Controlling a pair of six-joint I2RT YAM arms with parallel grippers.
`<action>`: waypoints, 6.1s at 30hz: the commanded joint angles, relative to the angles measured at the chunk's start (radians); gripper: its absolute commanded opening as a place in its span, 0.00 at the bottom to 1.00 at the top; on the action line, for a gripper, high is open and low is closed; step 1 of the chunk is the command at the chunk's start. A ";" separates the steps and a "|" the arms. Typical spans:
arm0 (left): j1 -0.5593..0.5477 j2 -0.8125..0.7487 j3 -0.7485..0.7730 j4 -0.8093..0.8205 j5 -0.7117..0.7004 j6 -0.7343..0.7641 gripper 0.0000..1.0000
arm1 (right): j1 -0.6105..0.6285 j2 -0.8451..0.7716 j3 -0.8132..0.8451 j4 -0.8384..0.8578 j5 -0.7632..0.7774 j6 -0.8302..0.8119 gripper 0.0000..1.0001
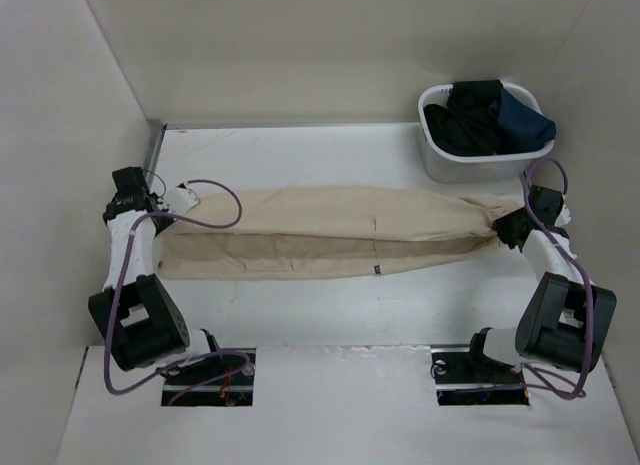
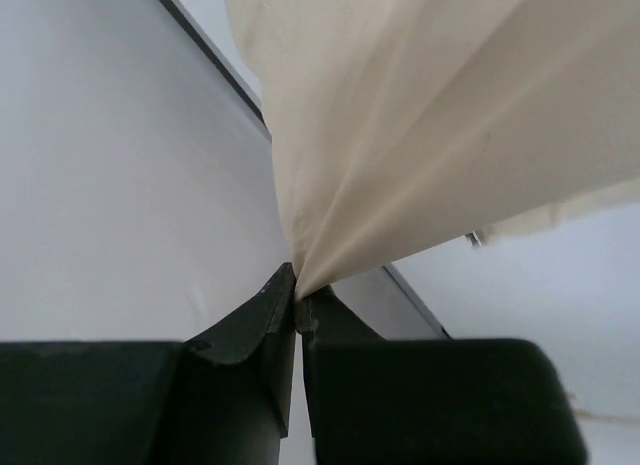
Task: Fold and stack the trousers
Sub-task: Fold the trousers
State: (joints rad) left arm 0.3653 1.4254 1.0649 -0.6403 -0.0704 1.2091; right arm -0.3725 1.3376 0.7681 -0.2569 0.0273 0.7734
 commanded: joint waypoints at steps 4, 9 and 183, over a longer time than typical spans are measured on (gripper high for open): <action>0.054 -0.115 -0.150 -0.180 -0.068 0.076 0.00 | -0.059 0.012 0.007 0.033 0.106 -0.046 0.08; 0.053 -0.132 -0.276 -0.121 -0.112 0.101 0.01 | -0.101 0.032 -0.042 0.048 0.088 -0.025 0.22; -1.099 0.276 0.227 0.206 0.398 -0.898 0.66 | 0.482 -0.284 -0.115 0.036 -0.079 -0.074 1.00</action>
State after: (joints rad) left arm -0.7284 1.6741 1.3113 -0.4709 0.2279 0.3588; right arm 0.1616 1.0069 0.6857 -0.2131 0.0082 0.6872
